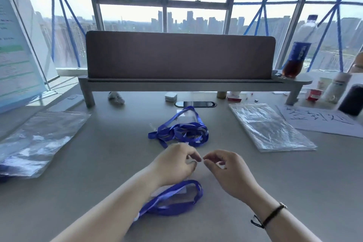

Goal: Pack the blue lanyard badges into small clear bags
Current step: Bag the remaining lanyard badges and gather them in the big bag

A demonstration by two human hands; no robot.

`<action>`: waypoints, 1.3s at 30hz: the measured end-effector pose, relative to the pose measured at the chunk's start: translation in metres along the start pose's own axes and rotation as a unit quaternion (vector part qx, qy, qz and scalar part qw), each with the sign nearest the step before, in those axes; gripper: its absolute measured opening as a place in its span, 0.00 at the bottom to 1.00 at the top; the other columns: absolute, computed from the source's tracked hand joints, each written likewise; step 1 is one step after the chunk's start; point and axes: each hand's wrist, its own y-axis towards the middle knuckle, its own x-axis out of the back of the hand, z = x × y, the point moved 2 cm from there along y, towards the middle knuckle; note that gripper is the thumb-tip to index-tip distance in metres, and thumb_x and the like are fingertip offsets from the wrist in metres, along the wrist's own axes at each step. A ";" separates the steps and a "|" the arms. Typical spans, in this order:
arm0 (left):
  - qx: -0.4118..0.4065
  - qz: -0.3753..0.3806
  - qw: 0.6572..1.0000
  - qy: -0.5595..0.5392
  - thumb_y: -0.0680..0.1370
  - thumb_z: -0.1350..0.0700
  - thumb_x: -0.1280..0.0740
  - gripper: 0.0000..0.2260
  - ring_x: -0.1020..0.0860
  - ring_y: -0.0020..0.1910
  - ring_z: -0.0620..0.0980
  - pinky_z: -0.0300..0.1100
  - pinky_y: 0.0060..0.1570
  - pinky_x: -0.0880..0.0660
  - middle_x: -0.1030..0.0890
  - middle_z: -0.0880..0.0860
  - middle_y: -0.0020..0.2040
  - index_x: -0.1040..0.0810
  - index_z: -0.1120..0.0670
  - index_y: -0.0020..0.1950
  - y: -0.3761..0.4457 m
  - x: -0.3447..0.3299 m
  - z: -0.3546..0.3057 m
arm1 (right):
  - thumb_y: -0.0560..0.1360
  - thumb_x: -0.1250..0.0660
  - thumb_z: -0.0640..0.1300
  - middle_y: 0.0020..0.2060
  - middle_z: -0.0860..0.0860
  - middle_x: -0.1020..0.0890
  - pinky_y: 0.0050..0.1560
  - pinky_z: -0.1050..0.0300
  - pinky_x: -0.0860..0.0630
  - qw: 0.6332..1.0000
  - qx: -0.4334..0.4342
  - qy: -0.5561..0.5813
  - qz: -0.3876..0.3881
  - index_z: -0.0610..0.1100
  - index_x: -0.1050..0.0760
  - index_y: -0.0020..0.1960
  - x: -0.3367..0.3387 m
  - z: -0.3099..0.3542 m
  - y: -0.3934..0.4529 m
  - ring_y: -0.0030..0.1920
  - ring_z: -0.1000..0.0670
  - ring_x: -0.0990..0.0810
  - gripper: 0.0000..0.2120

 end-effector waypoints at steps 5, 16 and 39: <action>0.057 -0.002 0.987 -0.148 0.77 0.54 0.31 0.06 0.18 0.45 0.43 0.36 0.45 0.22 0.15 0.47 0.46 0.16 0.48 0.52 0.051 -0.040 -0.031 | 0.75 0.29 0.52 0.37 0.61 0.17 0.41 0.64 0.29 0.997 -0.033 -0.051 -0.056 0.56 0.18 0.43 0.035 -0.036 0.021 0.42 0.61 0.21 0.03; 0.048 -0.021 0.990 -0.131 0.75 0.59 0.33 0.12 0.21 0.45 0.45 0.33 0.49 0.28 0.17 0.46 0.46 0.18 0.51 0.57 0.143 -0.118 -0.075 | 0.76 0.34 0.52 0.57 0.51 0.18 0.58 0.52 0.28 0.964 -0.109 -0.210 -0.121 0.50 0.20 0.59 0.098 -0.109 0.064 0.59 0.46 0.22 0.14; -0.021 -0.107 0.994 -0.001 0.78 0.55 0.38 0.10 0.27 0.59 0.51 0.39 0.60 0.31 0.18 0.49 0.56 0.17 0.52 0.52 0.192 -0.153 -0.086 | 0.77 0.37 0.51 0.52 0.53 0.18 0.55 0.53 0.31 0.956 -0.149 -0.206 -0.145 0.49 0.20 0.47 0.102 -0.151 0.084 0.56 0.46 0.22 0.09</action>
